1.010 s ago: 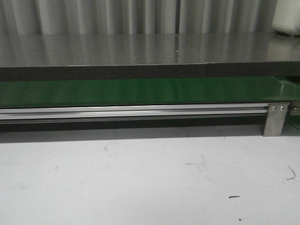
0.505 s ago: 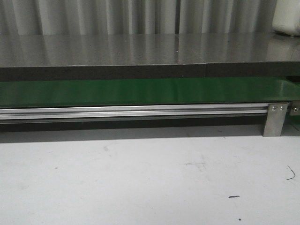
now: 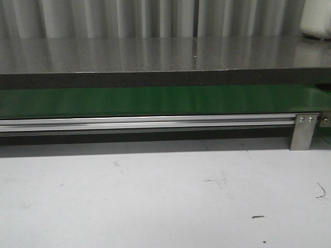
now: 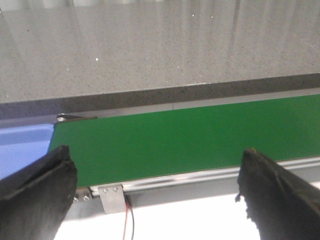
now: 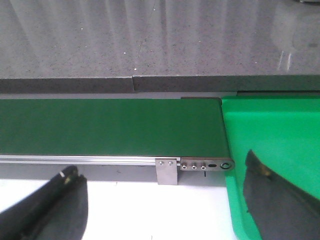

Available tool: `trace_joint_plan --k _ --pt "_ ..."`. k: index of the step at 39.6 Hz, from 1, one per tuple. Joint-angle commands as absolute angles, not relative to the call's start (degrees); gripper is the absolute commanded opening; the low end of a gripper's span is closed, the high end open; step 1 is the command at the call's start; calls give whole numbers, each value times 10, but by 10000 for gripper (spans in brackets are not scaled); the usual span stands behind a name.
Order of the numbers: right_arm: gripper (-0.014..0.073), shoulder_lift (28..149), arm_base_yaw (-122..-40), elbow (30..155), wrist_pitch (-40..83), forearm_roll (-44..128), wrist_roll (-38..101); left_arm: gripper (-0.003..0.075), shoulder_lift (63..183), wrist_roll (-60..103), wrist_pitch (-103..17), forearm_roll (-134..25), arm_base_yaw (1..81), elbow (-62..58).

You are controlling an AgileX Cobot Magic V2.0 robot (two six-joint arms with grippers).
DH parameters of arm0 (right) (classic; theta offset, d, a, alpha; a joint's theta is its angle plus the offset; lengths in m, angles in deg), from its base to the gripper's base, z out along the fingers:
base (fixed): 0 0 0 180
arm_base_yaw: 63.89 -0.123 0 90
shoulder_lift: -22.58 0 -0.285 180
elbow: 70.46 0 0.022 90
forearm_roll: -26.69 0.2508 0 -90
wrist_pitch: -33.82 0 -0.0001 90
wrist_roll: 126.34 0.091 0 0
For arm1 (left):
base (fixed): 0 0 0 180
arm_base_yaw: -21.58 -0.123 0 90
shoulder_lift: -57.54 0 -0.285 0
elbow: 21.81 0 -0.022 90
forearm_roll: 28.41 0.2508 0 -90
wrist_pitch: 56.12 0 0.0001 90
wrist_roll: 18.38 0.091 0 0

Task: Move button from left to right
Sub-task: 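Grasp the yellow push button in the blue tray with the left gripper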

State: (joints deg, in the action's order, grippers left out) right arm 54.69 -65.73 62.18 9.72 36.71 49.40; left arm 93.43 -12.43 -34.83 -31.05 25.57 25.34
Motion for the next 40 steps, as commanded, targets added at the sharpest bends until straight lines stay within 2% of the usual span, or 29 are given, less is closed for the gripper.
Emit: trace_joint_plan --k 1,18,33,40 --pt "646 555 -657 643 139 369 491 615 959 -129 -431 -281 257 226" --pt "646 555 -657 643 139 369 491 615 1238 -133 -444 -320 119 23" --pt "646 555 -657 643 139 369 491 615 1483 -128 -294 -322 -29 -156" --pt "646 555 -657 643 139 369 491 615 1569 -87 -248 -322 -60 -215"
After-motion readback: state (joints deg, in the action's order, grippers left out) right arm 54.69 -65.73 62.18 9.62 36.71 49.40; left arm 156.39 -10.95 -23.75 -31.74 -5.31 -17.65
